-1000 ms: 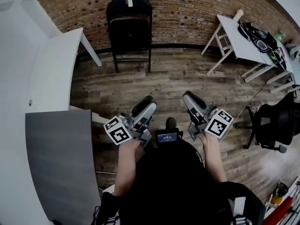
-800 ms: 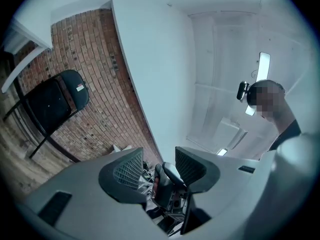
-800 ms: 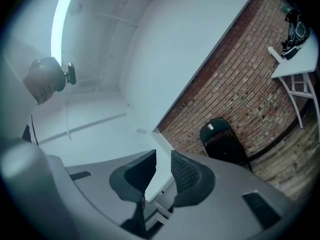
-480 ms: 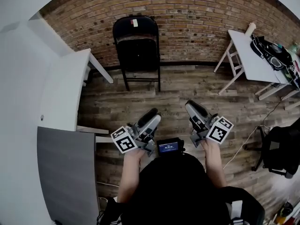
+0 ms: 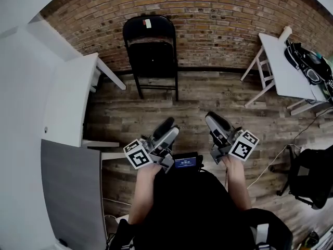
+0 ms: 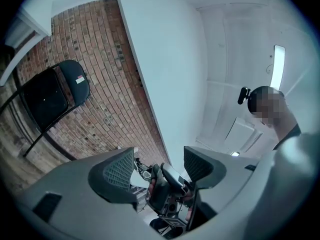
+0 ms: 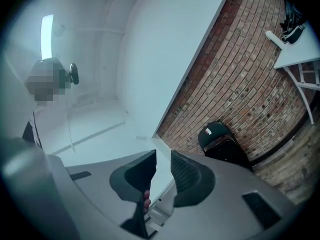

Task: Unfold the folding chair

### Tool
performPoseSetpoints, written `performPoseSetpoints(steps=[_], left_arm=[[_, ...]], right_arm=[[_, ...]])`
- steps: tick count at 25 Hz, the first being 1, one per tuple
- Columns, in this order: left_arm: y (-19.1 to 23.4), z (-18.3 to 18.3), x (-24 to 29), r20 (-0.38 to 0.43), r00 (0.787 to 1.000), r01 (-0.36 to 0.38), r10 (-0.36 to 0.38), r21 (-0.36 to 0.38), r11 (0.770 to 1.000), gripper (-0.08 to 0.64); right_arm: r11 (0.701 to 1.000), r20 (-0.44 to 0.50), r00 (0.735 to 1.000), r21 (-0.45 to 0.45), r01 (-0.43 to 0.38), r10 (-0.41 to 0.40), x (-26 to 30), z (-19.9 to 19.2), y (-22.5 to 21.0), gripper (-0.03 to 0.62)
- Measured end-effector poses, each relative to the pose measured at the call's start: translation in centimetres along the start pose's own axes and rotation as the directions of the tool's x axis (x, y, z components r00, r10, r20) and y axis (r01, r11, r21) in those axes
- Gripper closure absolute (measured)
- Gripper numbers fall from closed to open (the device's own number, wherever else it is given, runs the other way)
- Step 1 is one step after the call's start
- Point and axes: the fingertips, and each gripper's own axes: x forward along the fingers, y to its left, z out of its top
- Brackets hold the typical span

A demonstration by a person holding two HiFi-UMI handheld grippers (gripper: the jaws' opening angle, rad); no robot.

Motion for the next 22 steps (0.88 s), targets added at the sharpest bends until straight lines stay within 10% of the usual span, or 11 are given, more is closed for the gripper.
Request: performPoseSetpoints(steps=[22], left_arm=[[12.1,17.3,2.3,-0.004,0.987,0.160,-0.160,-0.027,0.987,0.337]], right_arm=[[0.987,-0.037,0.995,-0.129,0.091,-0.096,20.6,3.3,-3.5,0.517]])
